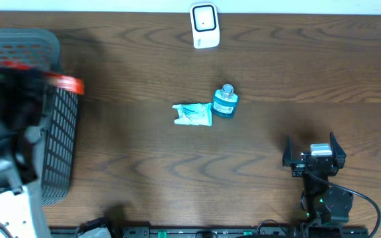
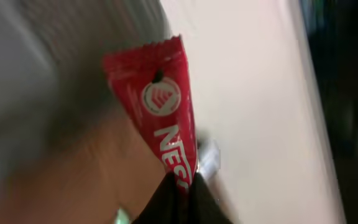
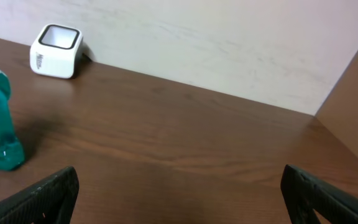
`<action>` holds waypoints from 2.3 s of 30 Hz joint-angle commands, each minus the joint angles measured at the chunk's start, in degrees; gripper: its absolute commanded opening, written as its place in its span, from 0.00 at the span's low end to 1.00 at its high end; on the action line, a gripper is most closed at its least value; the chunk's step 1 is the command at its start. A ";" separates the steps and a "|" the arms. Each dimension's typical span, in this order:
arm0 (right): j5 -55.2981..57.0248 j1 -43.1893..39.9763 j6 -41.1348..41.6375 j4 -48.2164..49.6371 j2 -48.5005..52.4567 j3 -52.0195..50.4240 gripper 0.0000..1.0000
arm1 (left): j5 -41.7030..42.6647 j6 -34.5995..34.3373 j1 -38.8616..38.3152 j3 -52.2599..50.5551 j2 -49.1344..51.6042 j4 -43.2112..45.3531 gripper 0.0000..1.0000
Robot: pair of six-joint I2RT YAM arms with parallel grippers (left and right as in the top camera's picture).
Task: Scan the item barcode
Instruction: 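Lift the Nescafe stick and carry it to the scanner, then release the Nescafe stick onto the table in front of the scanner, then move the left gripper into the basket and grasp the blue Oreo pack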
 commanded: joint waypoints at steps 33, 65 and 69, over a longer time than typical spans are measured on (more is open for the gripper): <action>0.31 0.15 0.74 -0.24 -0.31 -0.07 0.99 | -17.64 -40.15 -63.04 -5.11 40.61 -0.98 0.30; 0.31 0.15 0.76 -0.24 -0.31 -0.07 0.99 | -46.14 18.86 -0.39 6.64 0.90 -17.22 0.98; 0.31 0.15 0.76 -0.24 -0.31 -0.07 0.99 | -45.07 18.82 10.12 4.83 4.46 -18.67 0.98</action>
